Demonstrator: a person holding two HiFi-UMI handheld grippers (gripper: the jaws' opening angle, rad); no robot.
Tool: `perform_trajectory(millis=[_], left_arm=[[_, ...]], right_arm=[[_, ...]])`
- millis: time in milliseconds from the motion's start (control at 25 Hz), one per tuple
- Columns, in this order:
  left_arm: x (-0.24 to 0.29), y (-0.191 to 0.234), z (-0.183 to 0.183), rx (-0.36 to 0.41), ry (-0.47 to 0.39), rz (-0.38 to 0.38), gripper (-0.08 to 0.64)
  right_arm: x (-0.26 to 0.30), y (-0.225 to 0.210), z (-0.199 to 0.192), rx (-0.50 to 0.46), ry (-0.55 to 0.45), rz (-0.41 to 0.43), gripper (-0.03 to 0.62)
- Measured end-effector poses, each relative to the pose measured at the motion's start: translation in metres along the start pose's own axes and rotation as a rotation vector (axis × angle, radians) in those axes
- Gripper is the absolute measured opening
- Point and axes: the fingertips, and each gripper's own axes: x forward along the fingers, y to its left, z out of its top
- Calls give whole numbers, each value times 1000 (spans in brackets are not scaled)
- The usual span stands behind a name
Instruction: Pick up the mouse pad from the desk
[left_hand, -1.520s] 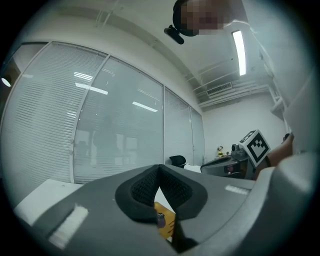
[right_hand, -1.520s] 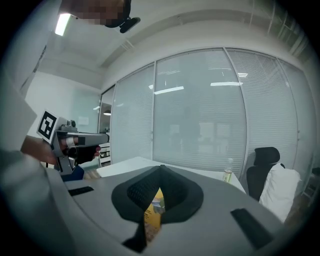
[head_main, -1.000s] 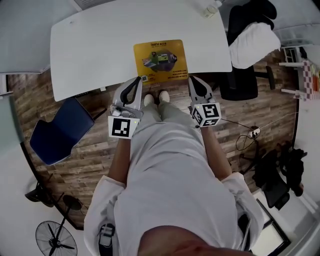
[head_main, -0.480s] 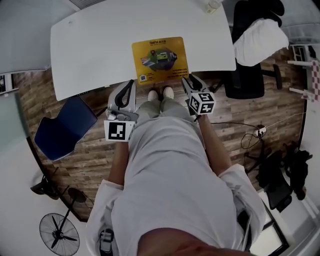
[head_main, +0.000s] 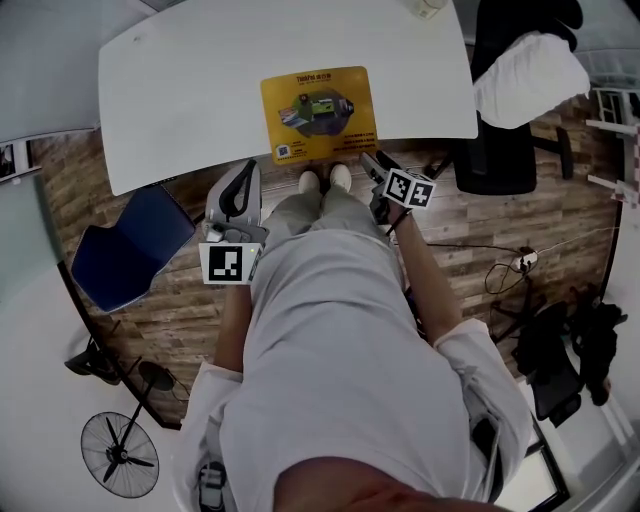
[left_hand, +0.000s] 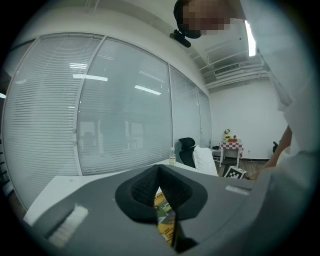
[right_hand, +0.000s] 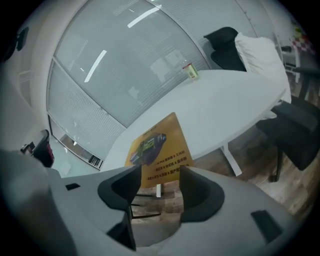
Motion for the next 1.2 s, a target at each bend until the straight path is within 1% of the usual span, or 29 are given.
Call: perform_trajectory(millis=[120, 240, 400, 440, 520, 640, 760, 920, 1000, 1080, 1200], left_arm=[[0, -2, -5, 2, 20, -2, -3], [2, -4, -8, -3, 36, 0, -3], [3, -7, -11, -14, 52, -4, -3], [3, -8, -12, -12, 59, -3, -3], [4, -8, -14, -6, 76, 3, -3], [4, -10, -18, 1, 98, 9, -3], [5, -10, -18, 6, 109, 12, -3], [7, -9, -24, 9, 133, 7, -3], [10, -10, -24, 11, 135, 4, -3], [13, -12, -24, 10, 139, -2, -3], [16, -14, -25, 3, 145, -12, -3]], right_arm=[[5, -15, -9, 82, 22, 6, 241], [10, -28, -17, 208, 20, 34, 242], [20, -35, -19, 442, -32, 161, 242], [23, -37, -19, 484, -42, 189, 242], [29, -40, -20, 538, -47, 230, 245], [35, -44, -17, 595, -67, 284, 244], [40, -52, -15, 627, -78, 315, 235], [43, -53, -12, 647, -74, 347, 166], [43, -52, -9, 639, -78, 364, 151], [42, -52, -7, 644, -89, 377, 118], [42, -54, -6, 641, -98, 378, 54]])
